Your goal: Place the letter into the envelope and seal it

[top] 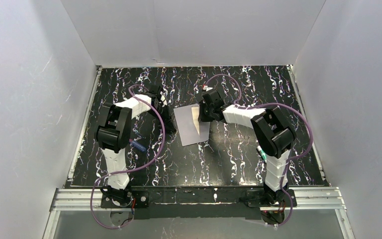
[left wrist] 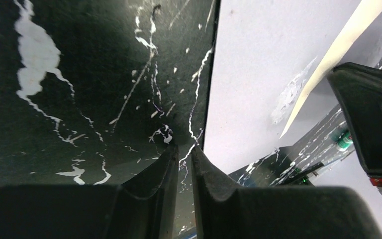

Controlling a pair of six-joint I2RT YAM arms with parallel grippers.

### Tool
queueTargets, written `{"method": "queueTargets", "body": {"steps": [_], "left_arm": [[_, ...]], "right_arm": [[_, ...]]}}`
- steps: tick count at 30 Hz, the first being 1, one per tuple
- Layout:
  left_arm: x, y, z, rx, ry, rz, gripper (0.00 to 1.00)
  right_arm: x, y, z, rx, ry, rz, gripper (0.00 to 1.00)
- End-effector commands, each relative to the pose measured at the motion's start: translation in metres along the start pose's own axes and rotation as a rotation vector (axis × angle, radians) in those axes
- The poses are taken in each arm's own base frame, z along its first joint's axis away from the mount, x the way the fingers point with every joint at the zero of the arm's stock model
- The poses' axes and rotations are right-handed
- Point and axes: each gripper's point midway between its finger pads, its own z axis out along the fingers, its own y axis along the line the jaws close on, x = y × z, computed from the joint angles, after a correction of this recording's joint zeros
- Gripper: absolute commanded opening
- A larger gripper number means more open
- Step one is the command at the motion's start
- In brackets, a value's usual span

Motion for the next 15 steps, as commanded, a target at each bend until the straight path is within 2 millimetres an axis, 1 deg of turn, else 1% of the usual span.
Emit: {"method": "queueTargets", "body": {"steps": [1,3,7,11,13,15], "left_arm": [[-0.017,0.016,-0.009,-0.088,-0.066,0.008,0.16],[-0.023,0.014,-0.012,-0.087,-0.089,-0.001,0.18],[-0.039,0.014,-0.017,-0.076,-0.136,-0.045,0.27],[-0.049,0.011,-0.009,-0.056,-0.130,-0.080,0.32],[-0.054,0.007,-0.005,-0.040,-0.122,-0.089,0.32],[-0.056,0.003,0.000,-0.025,-0.106,-0.104,0.33]], "right_arm": [[-0.029,-0.005,-0.009,0.076,-0.051,-0.039,0.24],[-0.037,-0.004,-0.011,0.080,-0.072,-0.036,0.29],[-0.042,0.000,-0.007,0.063,-0.071,-0.017,0.34],[-0.042,-0.006,0.002,0.072,-0.044,0.031,0.36],[-0.042,-0.007,0.007,0.065,-0.037,0.039,0.36],[-0.042,-0.003,0.012,0.031,-0.023,0.043,0.35]]}}
